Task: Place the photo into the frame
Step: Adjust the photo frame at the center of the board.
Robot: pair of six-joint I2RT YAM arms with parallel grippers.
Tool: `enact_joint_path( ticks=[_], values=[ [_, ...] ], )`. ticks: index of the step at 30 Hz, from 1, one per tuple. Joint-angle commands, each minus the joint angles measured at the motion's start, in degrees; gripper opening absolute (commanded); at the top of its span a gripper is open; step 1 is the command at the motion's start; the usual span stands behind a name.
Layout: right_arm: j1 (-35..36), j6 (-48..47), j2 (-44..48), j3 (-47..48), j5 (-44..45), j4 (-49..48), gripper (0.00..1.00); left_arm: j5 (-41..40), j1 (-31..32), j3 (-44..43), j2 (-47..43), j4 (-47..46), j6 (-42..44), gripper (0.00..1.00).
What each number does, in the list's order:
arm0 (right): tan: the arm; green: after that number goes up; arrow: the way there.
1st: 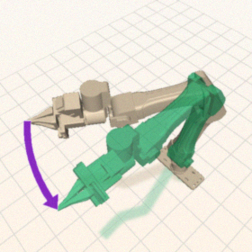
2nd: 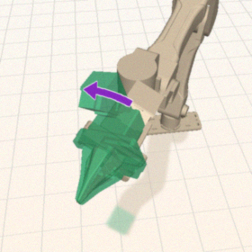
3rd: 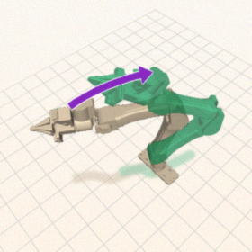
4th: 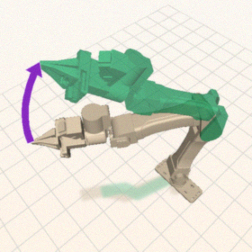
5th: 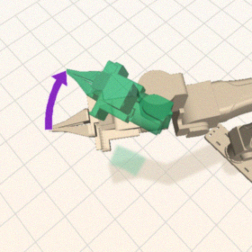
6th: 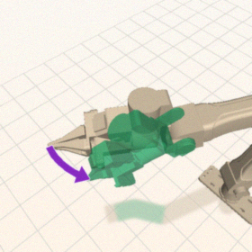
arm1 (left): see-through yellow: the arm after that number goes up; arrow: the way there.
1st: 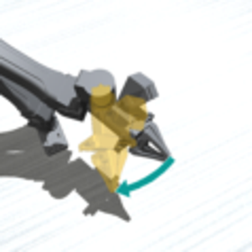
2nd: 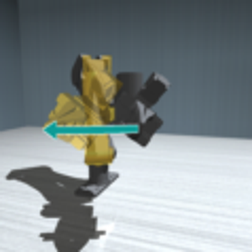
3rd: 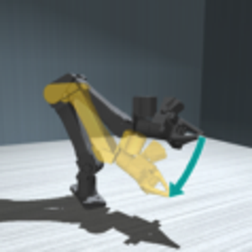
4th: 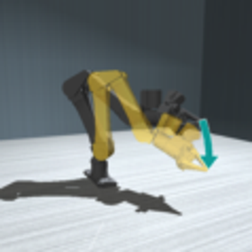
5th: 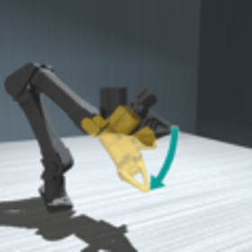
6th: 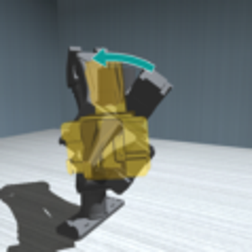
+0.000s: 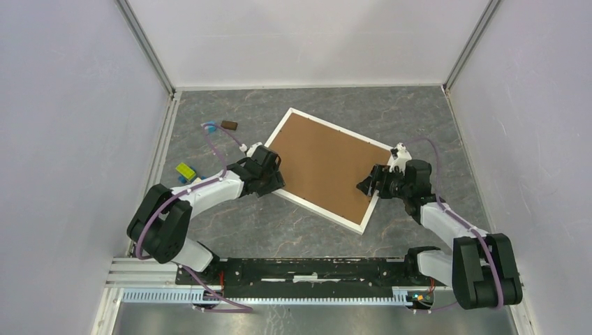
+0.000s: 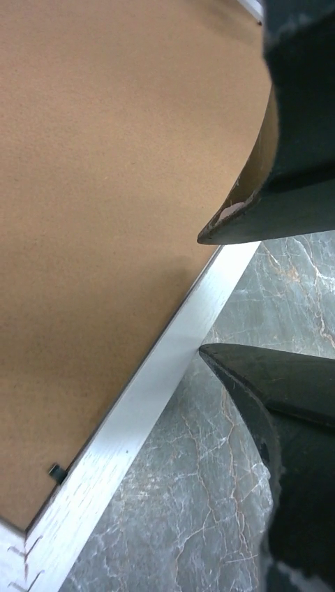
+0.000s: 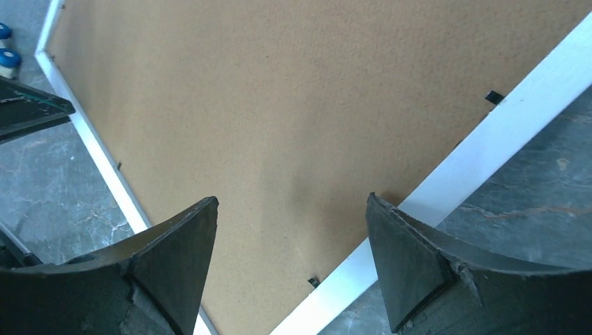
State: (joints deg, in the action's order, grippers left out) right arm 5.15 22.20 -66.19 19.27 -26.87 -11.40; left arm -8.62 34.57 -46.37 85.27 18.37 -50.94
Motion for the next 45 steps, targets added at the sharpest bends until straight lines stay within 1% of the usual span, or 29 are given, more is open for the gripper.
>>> enact_joint_path(
  ticks=[1, 2, 5, 7, 10, 11, 12, 14, 17, 20, 23, 25, 27, 29, 33, 36, 39, 43, 45],
  values=[
    [-0.2, -3.5, -0.3, 6.6, 7.7, 11.2, 0.85, -1.6, -0.4, -0.1, -0.8, 0.0, 2.8, 0.64],
    [-0.3, -3.9, -1.5, 10.3, 9.0, 13.1, 0.86, -0.2, -0.3, 1.2, -1.5, -0.7, 2.1, 0.67],
    [-0.7, -3.2, -7.2, 19.0, 11.5, 12.1, 0.87, 4.6, 0.0, 5.6, -4.0, -3.6, -1.5, 0.72],
    [-1.1, -2.7, -12.9, 24.8, 13.1, 10.3, 0.87, 6.5, 0.5, 8.0, -5.4, -5.5, -3.7, 0.77],
    [-2.3, -3.0, -22.8, 34.7, 14.0, 10.5, 0.87, 7.4, 1.5, 9.3, -6.5, -6.4, -4.7, 0.83],
    [-2.6, -3.6, -26.4, 38.5, 13.9, 11.1, 0.86, 8.0, 1.7, 9.3, -6.6, -6.5, -4.5, 0.85],
    [-3.0, -3.9, -30.2, 42.3, 14.0, 13.7, 0.86, 8.3, 1.8, 9.4, -6.5, -7.1, -4.2, 0.86],
    [-4.2, -4.1, -36.2, 48.9, 12.6, 17.8, 0.86, 10.9, 1.8, 9.2, -6.2, -8.6, -3.2, 0.88],
    [-4.9, -3.1, -41.1, 52.4, 7.0, 18.8, 0.85, 10.5, 1.8, 8.0, -5.1, -8.5, -2.6, 0.9],
    [-4.8, -3.1, -41.6, 50.6, 4.1, 17.7, 0.84, 9.6, 1.2, 4.7, -1.4, -6.3, -1.5, 0.89],
    [-4.8, -3.8, -42.0, 47.9, 4.7, 17.8, 0.84, 9.5, 0.2, -0.1, 4.0, -0.6, -0.6, 0.83],
    [-4.8, -3.8, -42.0, 45.6, 4.1, 17.4, 0.82, 9.4, 0.1, -0.8, 5.2, -0.5, -1.0, 0.8],
    [-4.8, -3.7, -40.5, 41.7, 2.7, 15.7, 0.8, 8.9, 0.1, -0.4, 5.0, -1.8, -1.5, 0.8],
    [-4.8, -3.2, -37.0, 35.5, 2.8, 14.0, 0.8, 6.5, 0.0, -0.8, 4.8, -1.3, -1.0, 0.81],
    [-4.8, -1.5, -28.0, 22.6, -0.9, 8.5, 0.8, 4.0, -1.4, -2.9, 5.9, 0.3, 2.3, 0.81],
    [-4.8, -2.0, -21.1, 15.7, -1.7, 8.9, 0.8, 3.6, -3.4, -4.5, 7.6, 1.4, 4.6, 0.78],
    [-4.8, -1.9, -13.8, 9.6, -1.2, 9.0, 0.8, 2.4, -4.5, -5.3, 8.2, 1.6, 6.3, 0.7],
    [-4.8, -1.1, -7.8, 4.0, -1.0, 9.2, 0.8, 1.5, -4.6, -4.5, 7.5, 1.1, 6.9, 0.5],
    [-4.8, -0.8, -5.8, 2.4, -0.9, 9.5, 0.8, 1.3, -4.6, -3.2, 6.7, 0.7, 6.8, 0.44]
  ],
)
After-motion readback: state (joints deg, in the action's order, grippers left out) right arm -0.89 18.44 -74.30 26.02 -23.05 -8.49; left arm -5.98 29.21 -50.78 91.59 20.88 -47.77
